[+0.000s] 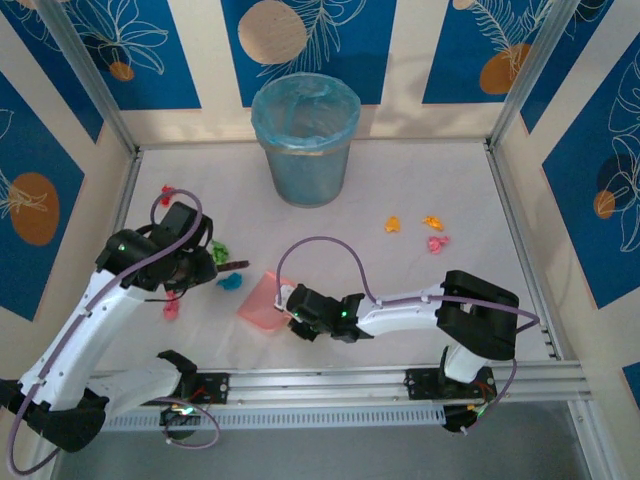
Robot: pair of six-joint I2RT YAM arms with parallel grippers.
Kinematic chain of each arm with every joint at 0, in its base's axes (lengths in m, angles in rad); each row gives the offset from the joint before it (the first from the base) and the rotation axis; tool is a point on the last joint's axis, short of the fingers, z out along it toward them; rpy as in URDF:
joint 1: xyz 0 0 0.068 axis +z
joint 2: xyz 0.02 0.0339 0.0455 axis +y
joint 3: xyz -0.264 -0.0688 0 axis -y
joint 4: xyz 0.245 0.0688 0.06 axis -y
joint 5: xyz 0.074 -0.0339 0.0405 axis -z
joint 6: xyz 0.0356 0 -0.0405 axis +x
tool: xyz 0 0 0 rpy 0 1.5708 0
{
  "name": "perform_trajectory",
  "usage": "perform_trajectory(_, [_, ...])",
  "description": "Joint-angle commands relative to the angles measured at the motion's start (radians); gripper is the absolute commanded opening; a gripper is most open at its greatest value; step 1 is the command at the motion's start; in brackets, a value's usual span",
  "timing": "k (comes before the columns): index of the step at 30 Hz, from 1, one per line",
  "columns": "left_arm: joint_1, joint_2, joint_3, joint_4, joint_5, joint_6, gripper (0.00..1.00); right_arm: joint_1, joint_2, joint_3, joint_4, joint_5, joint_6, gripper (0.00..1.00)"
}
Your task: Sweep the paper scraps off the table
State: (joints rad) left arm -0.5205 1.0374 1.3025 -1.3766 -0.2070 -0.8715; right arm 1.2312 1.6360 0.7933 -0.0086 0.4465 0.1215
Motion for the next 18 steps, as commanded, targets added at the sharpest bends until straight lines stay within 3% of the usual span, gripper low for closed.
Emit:
perform_trajectory(1, [0.017, 0.012, -0.009, 0.004, 0.032, 0.020, 0.00, 0.008, 0.029, 0.004, -0.028, -0.010, 0.015, 0.00])
perform_trajectory(18, [0.031, 0.069, -0.021, 0.043, 0.156, 0.070, 0.00, 0.010, 0.050, 0.003, -0.019, -0.017, 0.056, 0.00])
